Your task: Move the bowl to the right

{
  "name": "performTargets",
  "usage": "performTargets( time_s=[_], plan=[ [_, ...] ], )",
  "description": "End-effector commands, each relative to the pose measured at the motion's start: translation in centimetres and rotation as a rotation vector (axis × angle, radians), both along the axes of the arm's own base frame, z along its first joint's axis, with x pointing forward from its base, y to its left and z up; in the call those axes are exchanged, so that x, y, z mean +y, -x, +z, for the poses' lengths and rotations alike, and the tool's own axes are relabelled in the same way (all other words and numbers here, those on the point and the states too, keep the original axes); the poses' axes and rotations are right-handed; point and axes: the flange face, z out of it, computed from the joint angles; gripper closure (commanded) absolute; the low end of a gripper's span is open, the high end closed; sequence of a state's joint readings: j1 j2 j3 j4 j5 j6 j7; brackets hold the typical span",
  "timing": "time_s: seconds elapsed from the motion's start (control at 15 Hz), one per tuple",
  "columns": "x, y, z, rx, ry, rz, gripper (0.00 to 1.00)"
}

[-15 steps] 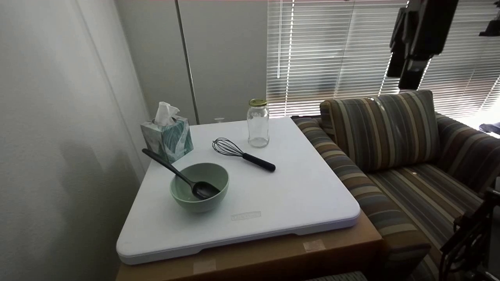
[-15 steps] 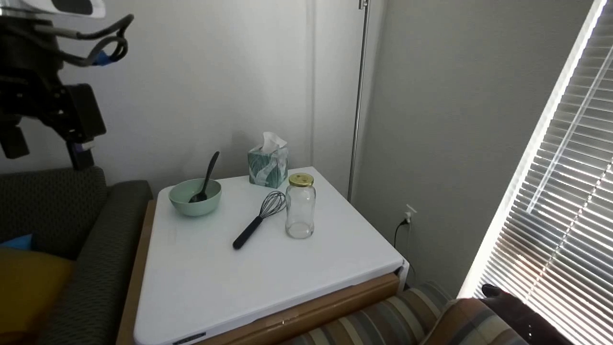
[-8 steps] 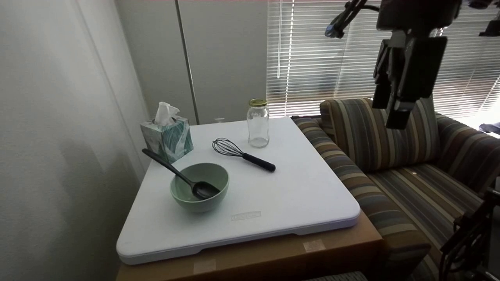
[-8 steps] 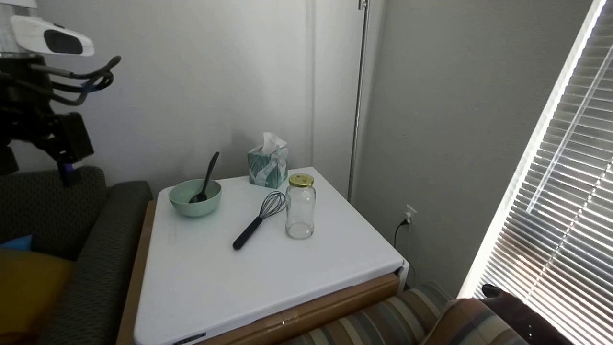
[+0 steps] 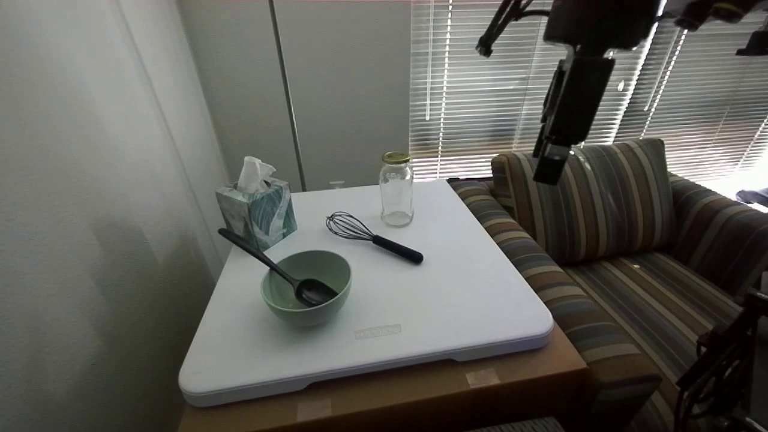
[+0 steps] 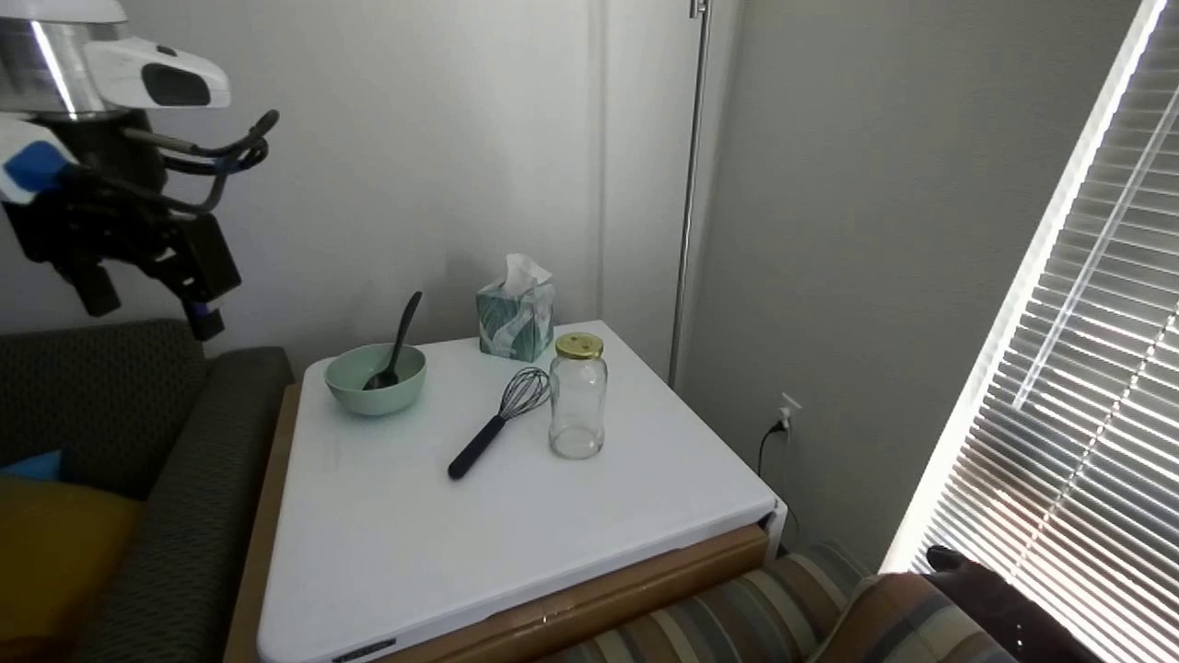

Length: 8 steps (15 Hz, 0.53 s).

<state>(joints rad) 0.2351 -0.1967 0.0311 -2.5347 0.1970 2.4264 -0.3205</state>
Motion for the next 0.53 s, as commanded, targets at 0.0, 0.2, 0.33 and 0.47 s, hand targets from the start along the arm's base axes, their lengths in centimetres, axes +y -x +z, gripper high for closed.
performTargets(
  time_s=[0.0, 0.2, 0.33, 0.47],
  plan=[
    [-0.4, -5.1, -2.5, 0.04, -0.036, 0.005, 0.0],
    [2.1, -8.9, -4.9, 0.08, -0.023, 0.067, 0.0],
    [4.7, -10.9, -6.4, 0.101, -0.008, 0.112, 0.0],
    [7.6, -12.4, -8.1, 0.118, 0.012, 0.177, 0.0]
  ],
)
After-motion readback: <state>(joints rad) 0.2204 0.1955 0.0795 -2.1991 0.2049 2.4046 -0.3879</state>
